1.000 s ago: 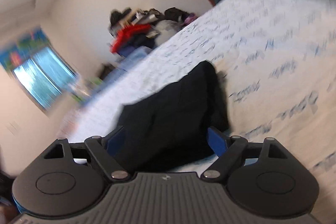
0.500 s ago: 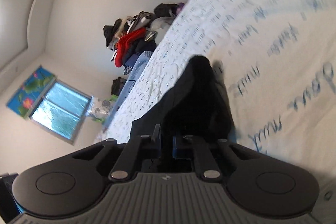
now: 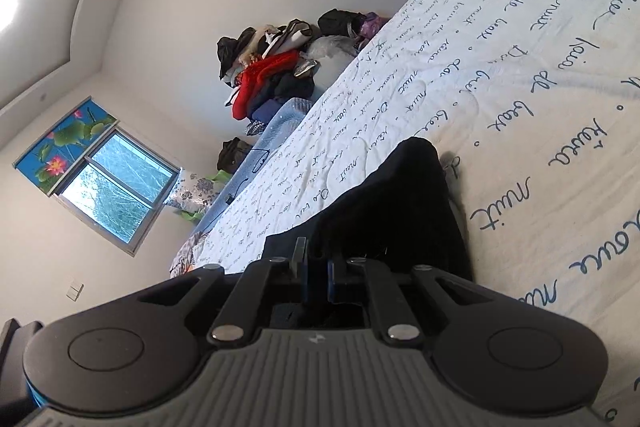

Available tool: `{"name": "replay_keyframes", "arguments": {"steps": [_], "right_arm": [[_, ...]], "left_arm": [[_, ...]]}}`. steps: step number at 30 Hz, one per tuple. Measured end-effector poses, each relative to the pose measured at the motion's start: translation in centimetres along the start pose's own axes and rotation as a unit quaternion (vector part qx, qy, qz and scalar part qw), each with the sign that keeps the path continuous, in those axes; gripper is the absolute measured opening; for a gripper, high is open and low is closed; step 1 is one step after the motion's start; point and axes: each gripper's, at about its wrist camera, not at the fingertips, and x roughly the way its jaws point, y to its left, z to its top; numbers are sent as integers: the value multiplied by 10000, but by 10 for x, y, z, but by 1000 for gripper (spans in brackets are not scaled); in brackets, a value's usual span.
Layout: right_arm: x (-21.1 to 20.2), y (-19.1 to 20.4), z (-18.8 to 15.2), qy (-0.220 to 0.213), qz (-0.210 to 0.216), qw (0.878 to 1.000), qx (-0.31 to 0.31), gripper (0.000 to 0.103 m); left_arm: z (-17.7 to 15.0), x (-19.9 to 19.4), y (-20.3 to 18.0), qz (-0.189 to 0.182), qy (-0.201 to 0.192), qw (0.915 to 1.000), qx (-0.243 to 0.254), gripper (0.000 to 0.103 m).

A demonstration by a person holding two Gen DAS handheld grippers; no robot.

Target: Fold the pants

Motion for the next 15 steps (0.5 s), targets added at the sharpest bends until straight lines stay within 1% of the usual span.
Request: {"name": "replay_keyframes", "arguments": {"steps": [1,2,3,5,8,10,12,15], "right_arm": [[0,-1,-1,2,-19,10000,2,8],[0,-2,-2,8,-21,10000,43,8],[0,-3,-2,4,-24,10000,73,8],[-2,-4,-4,-28,-83,9999,57,8],[-5,-7,-7,-129,-132,9997,150,8],[-12,-1,-7,-220,-207,9995,-83,8],[-14,0,-8,-233,-310,9990,-232,8],[-8,-22,-9,-40,-446,9989,106,9]], "left_arm": [[0,2,1,-13,12,10000,-44,36],[-1,3,2,-53,18,9999,-91,25],[-2,3,2,-102,15,9999,-134,19],[-3,4,2,-116,-8,9997,-192,11],[-2,4,-2,-130,-43,9997,-224,6],[-2,3,-3,-195,-71,9996,-201,6],[-3,10,-7,-206,9,9997,-134,6],[-6,23,-9,-258,175,9995,-105,9]]}}
